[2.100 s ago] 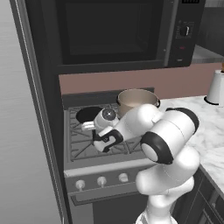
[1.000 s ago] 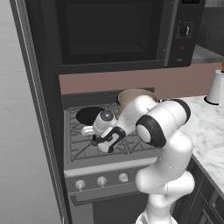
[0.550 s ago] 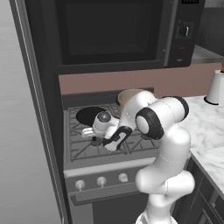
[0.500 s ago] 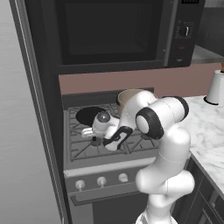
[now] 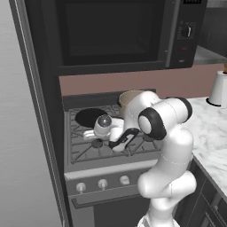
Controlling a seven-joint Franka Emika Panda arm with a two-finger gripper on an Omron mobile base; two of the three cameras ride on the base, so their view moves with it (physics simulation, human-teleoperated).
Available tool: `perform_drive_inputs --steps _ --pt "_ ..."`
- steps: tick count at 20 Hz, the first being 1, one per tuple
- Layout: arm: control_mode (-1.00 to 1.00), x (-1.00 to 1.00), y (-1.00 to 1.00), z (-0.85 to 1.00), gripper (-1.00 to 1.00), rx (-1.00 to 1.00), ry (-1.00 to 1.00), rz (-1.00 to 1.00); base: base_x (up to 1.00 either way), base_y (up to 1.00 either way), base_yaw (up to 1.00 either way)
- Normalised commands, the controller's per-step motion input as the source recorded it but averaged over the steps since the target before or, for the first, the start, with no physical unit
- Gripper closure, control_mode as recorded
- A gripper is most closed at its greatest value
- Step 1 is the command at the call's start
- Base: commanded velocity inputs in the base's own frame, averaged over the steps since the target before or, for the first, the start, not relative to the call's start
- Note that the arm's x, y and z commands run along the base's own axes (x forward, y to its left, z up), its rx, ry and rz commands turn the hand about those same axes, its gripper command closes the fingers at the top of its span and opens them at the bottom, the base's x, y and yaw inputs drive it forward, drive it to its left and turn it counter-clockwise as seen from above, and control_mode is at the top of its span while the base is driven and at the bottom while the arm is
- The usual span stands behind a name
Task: Move the pot and pan from the stove into the sink.
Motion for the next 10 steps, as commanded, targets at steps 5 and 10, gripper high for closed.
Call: perform_drive_inputs --steps 5,10 --pt "-1.00 0.00 0.00 0.06 1.00 0.00 0.01 -0.01 0.00 0.00 0.00" --pt "-1.00 0.00 0.00 0.44 1.00 0.02 0.02 -0.03 0.00 0.00 0.00"
